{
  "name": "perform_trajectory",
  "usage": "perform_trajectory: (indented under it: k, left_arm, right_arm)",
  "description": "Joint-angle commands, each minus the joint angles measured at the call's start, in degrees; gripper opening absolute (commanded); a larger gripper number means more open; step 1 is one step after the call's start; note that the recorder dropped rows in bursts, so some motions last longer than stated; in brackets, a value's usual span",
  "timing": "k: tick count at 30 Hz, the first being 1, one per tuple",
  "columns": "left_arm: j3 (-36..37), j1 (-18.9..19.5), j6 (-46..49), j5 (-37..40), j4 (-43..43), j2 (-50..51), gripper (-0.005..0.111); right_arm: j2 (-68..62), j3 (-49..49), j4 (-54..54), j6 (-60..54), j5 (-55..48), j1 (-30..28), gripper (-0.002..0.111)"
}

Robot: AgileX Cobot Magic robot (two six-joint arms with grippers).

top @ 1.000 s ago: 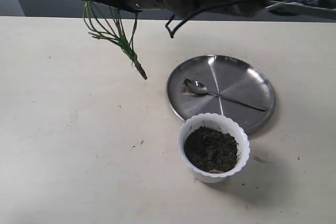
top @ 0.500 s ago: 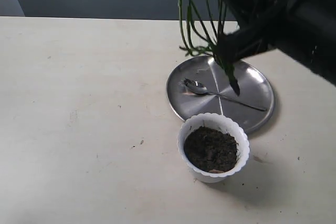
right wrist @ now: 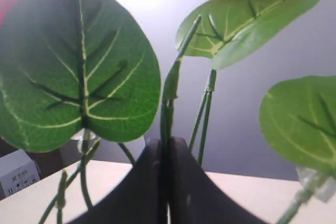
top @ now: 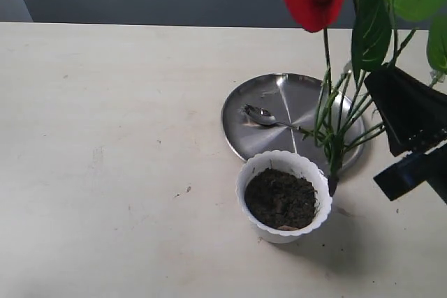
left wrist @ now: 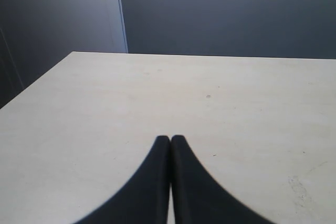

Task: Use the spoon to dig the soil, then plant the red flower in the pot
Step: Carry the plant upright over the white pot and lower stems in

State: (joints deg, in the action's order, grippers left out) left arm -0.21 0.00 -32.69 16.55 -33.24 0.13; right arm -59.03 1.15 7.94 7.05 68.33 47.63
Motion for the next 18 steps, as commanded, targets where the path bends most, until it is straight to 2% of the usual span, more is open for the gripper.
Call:
perform_trajectory:
  k: [1, 10, 18]
  left_arm:
    - [0.2, 0.1, -0.1, -0.2, 0.0, -0.1, 0.0]
    - [0.2, 0.1, -0.1, -0.2, 0.0, -0.1, 0.0]
    - [0.2, 0.1, -0.1, -0.2, 0.0, -0.1, 0.0]
  right_arm:
    - [-2.1, -0.7, -0.1, 0.7, 1.6, -0.2, -0.001]
    - [-6.6, 7.3, -3.7, 0.7, 1.6, -0.2, -0.001]
    - [-17.4, 7.7, -5.2, 4.3, 1.6, -0.2, -0.001]
